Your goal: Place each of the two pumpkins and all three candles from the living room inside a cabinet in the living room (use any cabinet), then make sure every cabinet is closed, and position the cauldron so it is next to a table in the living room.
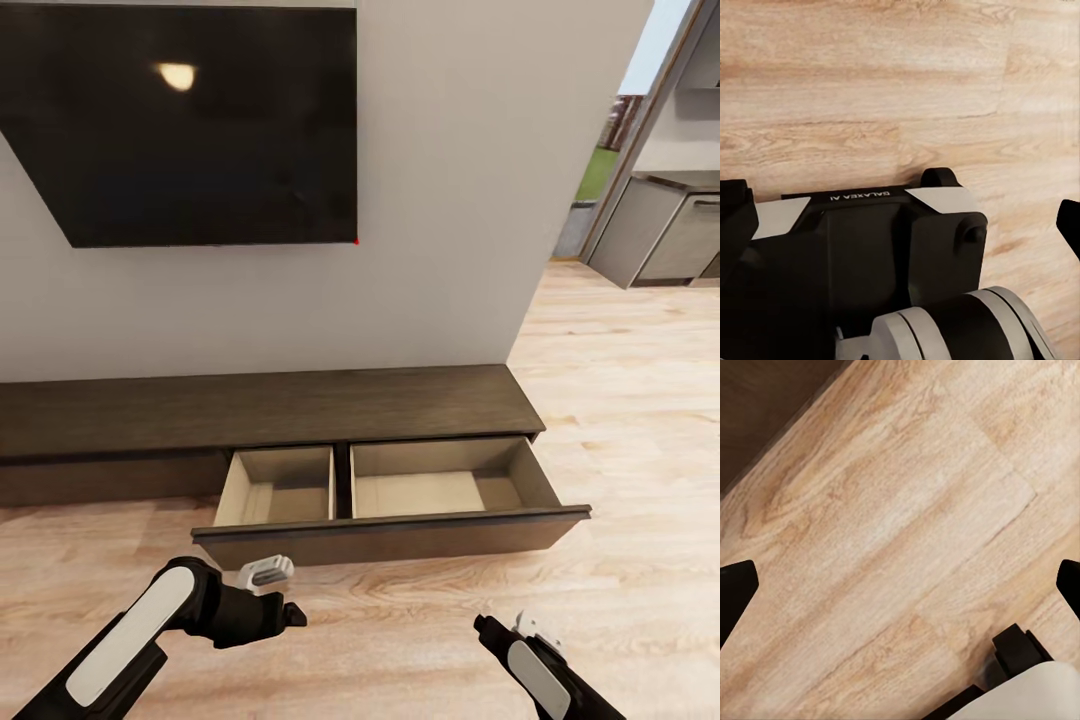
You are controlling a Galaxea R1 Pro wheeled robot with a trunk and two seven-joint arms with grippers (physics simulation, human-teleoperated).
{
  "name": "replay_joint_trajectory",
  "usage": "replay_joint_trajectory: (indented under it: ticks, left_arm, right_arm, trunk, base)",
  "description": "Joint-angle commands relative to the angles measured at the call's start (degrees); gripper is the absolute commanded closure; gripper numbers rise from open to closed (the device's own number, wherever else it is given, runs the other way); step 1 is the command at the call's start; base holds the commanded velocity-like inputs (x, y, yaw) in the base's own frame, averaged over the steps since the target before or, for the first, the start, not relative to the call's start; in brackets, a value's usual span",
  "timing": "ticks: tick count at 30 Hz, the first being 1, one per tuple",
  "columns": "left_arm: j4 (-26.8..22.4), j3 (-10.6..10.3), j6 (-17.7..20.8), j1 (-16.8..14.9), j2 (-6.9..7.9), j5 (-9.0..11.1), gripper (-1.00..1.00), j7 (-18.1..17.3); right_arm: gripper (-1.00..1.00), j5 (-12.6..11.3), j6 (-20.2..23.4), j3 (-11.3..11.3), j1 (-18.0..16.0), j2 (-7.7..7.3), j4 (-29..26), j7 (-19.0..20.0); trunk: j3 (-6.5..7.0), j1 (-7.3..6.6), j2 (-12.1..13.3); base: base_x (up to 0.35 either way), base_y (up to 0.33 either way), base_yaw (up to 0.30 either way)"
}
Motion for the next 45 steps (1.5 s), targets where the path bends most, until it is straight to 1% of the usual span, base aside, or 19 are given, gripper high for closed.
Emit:
replay_joint_trajectory:
  ticks: [1, 5, 9, 12, 21, 26, 31, 33, 37, 38, 40, 41, 43, 45]
  left_arm:
    - [-0.1, 0.0, -0.1, -0.1, 0.04, 0.5, -1.00, 0.6]
    - [-0.1, 0.0, -0.1, -0.1, 0.01, 0.6, -1.00, 0.6]
    - [-0.1, -0.1, -0.1, -0.1, 0.05, 0.6, -1.00, 0.6]
    - [-0.1, -0.1, -0.1, -0.1, 0.04, 0.6, -1.00, 0.6]
    - [0.0, -0.2, -0.1, -0.1, 0.05, 0.5, -1.00, 0.8]
    - [0.0, 0.9, -0.1, -0.1, 0.07, 0.4, -1.00, 1.0]
    - [0.5, 1.3, -0.2, -0.1, 0.16, 0.3, -1.00, 1.4]
    - [0.6, 1.3, -0.2, -0.2, 0.14, 0.3, -1.00, 3.1]
    - [0.4, 1.3, -0.2, -0.3, 0.00, 0.3, -1.00, 9.4]
    - [0.4, 1.3, -0.2, -0.3, -0.02, 0.2, -1.00, 10.5]
    - [0.6, 1.3, -0.2, -0.3, -0.02, 0.2, -1.00, 11.2]
    - [0.7, 1.3, -0.2, -0.3, -0.03, -0.4, -1.00, 11.4]
    - [0.8, 1.4, -0.2, -0.3, -0.09, -4.2, -1.00, 11.3]
    - [0.8, 1.4, -0.1, -0.3, -0.30, -7.3, -1.00, 11.0]
  right_arm:
    - [-1.00, -0.2, 0.2, 0.4, 0.0, -0.09, -0.1, -0.5]
    - [-1.00, -0.6, 0.2, 0.3, 0.0, -0.02, -0.1, -0.5]
    - [-1.00, -2.3, 0.2, 0.3, 0.0, -0.01, -0.2, -0.4]
    - [-1.00, -2.8, 0.3, 0.2, 0.0, 0.00, -0.2, -0.3]
    - [-1.00, -3.0, 0.3, 0.3, 0.0, 0.02, -0.2, -0.3]
    - [-1.00, -3.0, 0.3, 0.3, 0.0, 0.07, -0.2, -0.4]
    - [-1.00, -3.0, 0.3, 0.3, 0.0, -0.13, -0.1, -0.7]
    - [-1.00, -3.0, 0.3, 0.3, 0.0, -0.15, -0.1, -0.8]
    - [-1.00, -3.0, 0.3, 0.2, 0.0, -0.34, 0.0, -0.8]
    - [-1.00, -3.1, 0.3, 0.2, 0.0, -0.39, 0.0, -0.9]
    - [-1.00, -3.1, 0.3, 0.2, 0.0, -0.31, 0.6, -0.9]
    - [-1.00, -3.2, 0.3, 0.2, 0.0, -0.18, 1.2, -0.8]
    - [-1.00, -3.2, 0.4, 0.2, 0.0, 0.00, 2.2, -0.8]
    - [-1.00, -3.3, 0.4, 0.2, 0.0, -0.03, 2.6, -0.8]
  trunk:
    - [-0.05, 0.00, 0.0]
    - [-0.05, 0.00, 0.0]
    - [-0.05, 0.00, 0.0]
    - [-0.05, 0.00, 0.0]
    - [-0.05, 0.00, 0.0]
    - [-0.11, 0.00, 0.0]
    - [-0.41, 0.00, 0.0]
    - [-0.55, 0.00, 0.0]
    - [-0.83, 0.00, 0.0]
    - [-0.91, 0.00, 0.0]
    - [-1.05, 0.00, 0.0]
    - [-1.12, 0.00, 0.0]
    - [-1.26, 0.00, 0.0]
    - [-1.40, 0.00, 0.0]
  base:
    - [-0.004, 0.000, 0.000]
    - [-0.093, 0.000, 0.000]
    - [-0.245, 0.000, 0.000]
    - [-0.182, 0.000, 0.000]
    - [-0.029, 0.000, 0.000]
    - [-0.001, 0.000, -0.030]
    - [0.000, 0.000, -0.158]
    - [0.000, 0.000, -0.185]
    - [0.000, 0.000, -0.193]
    - [0.000, 0.000, -0.199]
    - [0.000, 0.000, -0.200]
    - [0.000, 0.000, -0.200]
    - [0.000, 0.000, -0.201]
    - [0.000, 0.000, -0.201]
